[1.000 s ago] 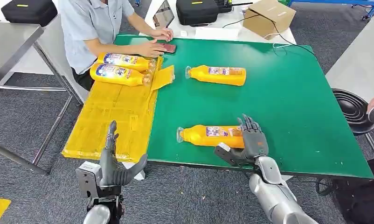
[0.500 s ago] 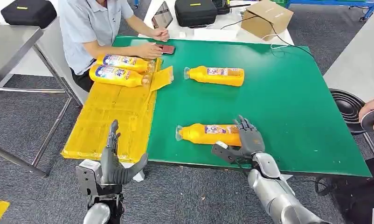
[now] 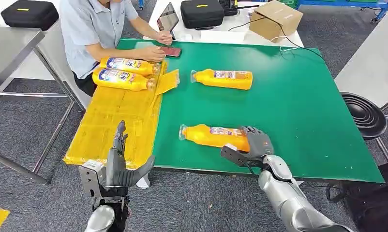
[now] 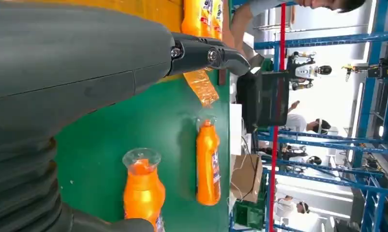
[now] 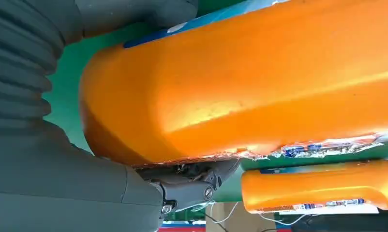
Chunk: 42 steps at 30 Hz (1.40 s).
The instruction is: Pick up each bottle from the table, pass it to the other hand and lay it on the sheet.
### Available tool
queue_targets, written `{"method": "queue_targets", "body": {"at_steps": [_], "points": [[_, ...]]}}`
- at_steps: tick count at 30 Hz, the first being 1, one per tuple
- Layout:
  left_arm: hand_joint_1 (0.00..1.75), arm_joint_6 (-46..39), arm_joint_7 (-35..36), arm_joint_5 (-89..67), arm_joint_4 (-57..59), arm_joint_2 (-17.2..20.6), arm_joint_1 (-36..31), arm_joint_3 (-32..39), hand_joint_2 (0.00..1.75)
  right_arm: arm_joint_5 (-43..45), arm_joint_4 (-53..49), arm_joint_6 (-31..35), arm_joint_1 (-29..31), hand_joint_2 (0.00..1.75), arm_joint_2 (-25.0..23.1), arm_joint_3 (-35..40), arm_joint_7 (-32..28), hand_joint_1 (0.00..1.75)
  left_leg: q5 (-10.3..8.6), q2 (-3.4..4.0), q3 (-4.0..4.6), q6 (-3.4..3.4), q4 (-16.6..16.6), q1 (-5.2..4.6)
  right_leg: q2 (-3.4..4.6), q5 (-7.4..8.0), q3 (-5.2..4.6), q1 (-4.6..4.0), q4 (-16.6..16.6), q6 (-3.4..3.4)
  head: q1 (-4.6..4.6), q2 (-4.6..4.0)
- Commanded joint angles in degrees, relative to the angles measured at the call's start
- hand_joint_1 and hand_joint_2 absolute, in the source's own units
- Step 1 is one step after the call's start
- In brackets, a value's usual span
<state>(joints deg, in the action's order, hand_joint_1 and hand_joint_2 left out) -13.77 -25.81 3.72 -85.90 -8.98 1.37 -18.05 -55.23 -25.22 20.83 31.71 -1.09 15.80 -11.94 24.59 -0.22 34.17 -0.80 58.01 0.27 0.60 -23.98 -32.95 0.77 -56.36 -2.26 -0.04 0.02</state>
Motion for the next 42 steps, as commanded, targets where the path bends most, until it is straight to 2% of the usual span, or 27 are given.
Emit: {"method": "queue_targets", "body": {"at_steps": [1,6,8,9,11,14,18,24,25,27,28,32,35,38,40,42], "points": [[0.0,1.17,1.84,3.08,3.91,1.15,-2.16,1.9,1.75,3.47,3.01,4.5,-3.28,1.75,-2.21,-2.78,-4.73,1.75,-0.03,-0.09,-0.1,0.05,-0.1,0.05,-0.13,0.0,0.15,-0.06,0.11,0.08,0.0,0.0],[0.0,1.27,1.96,3.39,4.11,1.08,-2.13,2.02,1.75,3.94,2.6,4.94,-3.45,1.75,-2.34,-3.04,-5.14,1.75,-0.02,-0.05,0.0,0.06,-0.11,0.05,-0.11,0.01,0.08,-0.06,0.1,0.1,-0.02,0.0],[0.0,1.14,5.04,7.42,5.15,-0.04,-1.66,4.13,1.75,7.76,0.18,7.89,-4.35,1.75,-3.54,-5.27,-9.55,1.75,-0.01,-0.07,-0.02,0.04,-0.08,0.03,-0.1,-0.01,0.09,-0.04,0.07,0.06,0.0,0.0],[0.0,0.98,9.01,11.68,6.79,-0.63,-1.41,5.75,1.75,11.74,-1.7,8.23,-4.92,1.75,-4.99,-7.34,-12.52,1.75,-0.04,-0.08,-0.04,0.06,-0.14,0.04,-0.13,0.01,0.11,-0.06,0.13,0.11,-0.02,0.0],[0.0,2.12,12.36,18.48,11.39,-0.24,-1.61,6.34,1.75,18.01,-7.6,9.7,-6.8,1.75,-7.22,-8.48,-16.5,1.75,-0.01,0.06,0.0,0.05,-0.11,0.0,0.03,0.01,0.05,-0.01,0.06,0.08,0.0,0.0],[0.0,6.63,10.73,21.08,13.03,1.57,-0.43,2.88,1.75,25.82,-17.05,9.2,-10.07,1.75,-8.41,-7.1,-18.69,1.75,0.01,0.15,0.12,0.07,-0.13,-0.01,0.12,0.01,-0.08,0.0,0.03,0.09,0.0,0.0],[0.0,6.49,10.28,21.09,12.36,1.6,-0.04,2.17,1.75,26.37,-18.64,9.01,-10.72,1.75,-7.73,-5.94,-17.42,1.75,-0.05,-0.1,0.49,0.0,-0.06,-0.02,-0.07,-0.05,-0.35,0.01,-0.05,0.04,0.0,0.0],[0.0,6.41,10.32,21.13,12.27,1.61,-0.15,2.21,1.75,26.47,-18.54,9.04,-10.72,1.75,-7.62,-5.91,-17.43,1.75,-0.05,-0.08,0.75,-0.01,-0.05,0.0,-0.06,-0.04,-0.58,0.03,-0.04,0.05,0.0,0.0],[0.0,7.73,10.69,19.92,12.25,2.8,-0.24,0.45,1.75,29.72,-19.55,8.82,-11.22,1.75,-8.01,-6.75,-20.04,1.75,-0.05,-0.09,0.79,-0.01,-0.05,0.0,-0.06,-0.04,-0.62,0.04,-0.04,0.04,-0.02,0.0],[0.0,7.92,10.47,19.77,12.39,2.84,0.21,0.11,1.75,29.86,-19.8,8.9,-11.29,1.75,-8.1,-6.49,-20.06,1.75,-0.05,-0.1,0.78,0.01,-0.06,0.0,-0.08,-0.05,-0.61,0.04,-0.02,0.06,-0.02,0.0],[0.0,7.76,9.77,13.91,12.84,5.41,-0.36,-4.07,1.75,34.34,-23.59,8.45,-12.93,1.75,-9.13,-7.94,-22.67,1.75,-0.01,-0.11,0.68,0.03,-0.09,0.0,-0.12,-0.09,-0.51,0.03,-0.01,0.1,0.0,0.0],[0.0,12.3,6.1,9.96,11.32,7.4,1.77,-8.74,1.75,38.47,-34.25,6.87,-18.3,1.75,-9.71,-2.52,-21.21,1.75,0.02,-0.14,0.68,0.05,-0.09,0.01,-0.14,-0.14,-0.53,0.01,-0.02,0.12,0.02,0.0],[0.0,14.65,5.5,12.9,8.68,6.97,3.59,-8.03,1.75,39.69,-35.34,6.46,-19.04,1.75,-10.09,0.47,-21.05,1.75,0.07,-0.05,0.71,0.05,-0.06,0.01,-0.03,-0.14,-0.58,-0.01,-0.05,0.11,-0.02,0.0],[0.0,15.2,4.84,15.63,6.07,6.31,4.74,-7.28,1.75,40.67,-31.29,5.17,-18.38,1.75,-10.96,3.25,-20.8,1.75,0.1,0.04,0.76,0.05,-0.01,0.04,0.05,-0.13,-0.66,-0.04,-0.06,0.11,-0.02,0.0],[0.0,14.63,3.99,15.15,4.15,6.72,5.17,-7.32,1.75,37.56,-26.19,2.48,-16.89,1.75,-10.44,8.03,-19.07,1.75,0.02,0.0,0.91,0.04,-0.03,0.03,0.01,-0.06,-0.82,-0.03,-0.04,0.08,0.0,0.0],[0.0,14.8,3.36,15.01,1.79,6.92,5.73,-6.79,1.75,35.75,-24.1,-0.08,-17.09,1.75,-11.65,12.1,-22.52,1.75,0.04,0.06,0.87,0.05,-0.04,0.06,0.04,-0.07,-0.77,-0.06,-0.02,0.09,0.0,0.0]]}}
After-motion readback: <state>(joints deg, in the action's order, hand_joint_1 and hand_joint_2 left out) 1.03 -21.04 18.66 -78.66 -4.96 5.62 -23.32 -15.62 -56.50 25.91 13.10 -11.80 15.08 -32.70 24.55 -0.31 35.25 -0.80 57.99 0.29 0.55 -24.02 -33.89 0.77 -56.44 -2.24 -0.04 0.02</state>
